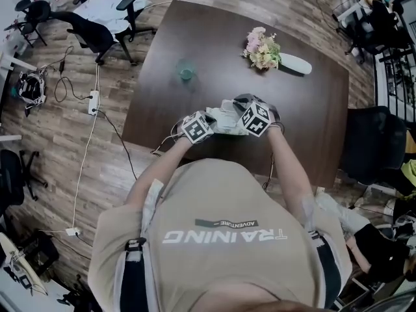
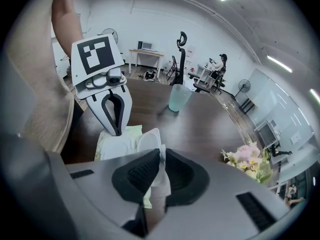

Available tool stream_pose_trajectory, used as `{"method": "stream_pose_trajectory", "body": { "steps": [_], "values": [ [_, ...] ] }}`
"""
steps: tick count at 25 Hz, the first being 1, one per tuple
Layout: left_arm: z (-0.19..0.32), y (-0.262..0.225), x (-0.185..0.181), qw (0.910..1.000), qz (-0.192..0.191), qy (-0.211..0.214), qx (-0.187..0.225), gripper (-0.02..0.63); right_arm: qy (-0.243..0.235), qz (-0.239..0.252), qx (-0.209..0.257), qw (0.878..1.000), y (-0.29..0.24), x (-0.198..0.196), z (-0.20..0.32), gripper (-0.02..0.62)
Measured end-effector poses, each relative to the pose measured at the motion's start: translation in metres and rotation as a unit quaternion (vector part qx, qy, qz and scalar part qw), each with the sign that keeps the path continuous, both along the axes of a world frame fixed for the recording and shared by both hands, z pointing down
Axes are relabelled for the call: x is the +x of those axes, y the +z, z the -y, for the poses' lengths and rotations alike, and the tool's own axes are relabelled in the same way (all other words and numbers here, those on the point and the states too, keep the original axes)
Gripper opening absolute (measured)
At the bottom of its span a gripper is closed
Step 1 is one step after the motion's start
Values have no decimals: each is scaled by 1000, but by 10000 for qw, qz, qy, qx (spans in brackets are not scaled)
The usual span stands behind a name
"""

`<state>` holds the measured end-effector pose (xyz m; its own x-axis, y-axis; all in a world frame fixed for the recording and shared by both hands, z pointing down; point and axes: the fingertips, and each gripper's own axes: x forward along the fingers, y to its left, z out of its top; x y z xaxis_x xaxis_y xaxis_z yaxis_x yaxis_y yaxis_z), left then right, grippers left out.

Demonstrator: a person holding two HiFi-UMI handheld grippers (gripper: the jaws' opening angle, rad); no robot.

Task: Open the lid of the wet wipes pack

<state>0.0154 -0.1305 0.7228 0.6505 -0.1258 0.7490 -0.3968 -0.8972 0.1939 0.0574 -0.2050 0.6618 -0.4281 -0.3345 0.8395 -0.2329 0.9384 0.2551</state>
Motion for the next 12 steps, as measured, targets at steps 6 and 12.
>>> {"method": "stream_pose_trajectory", "body": {
  "steps": [6, 12],
  "values": [
    [-4, 1, -3, 9998, -7, 27, -172, 9, -2, -38, -120, 9999, 7, -1, 4, 23],
    [-3, 1, -4, 9998, -66, 38, -168, 9, 46, 36, -283, 9996, 10, -3, 8, 23]
  ]
}}
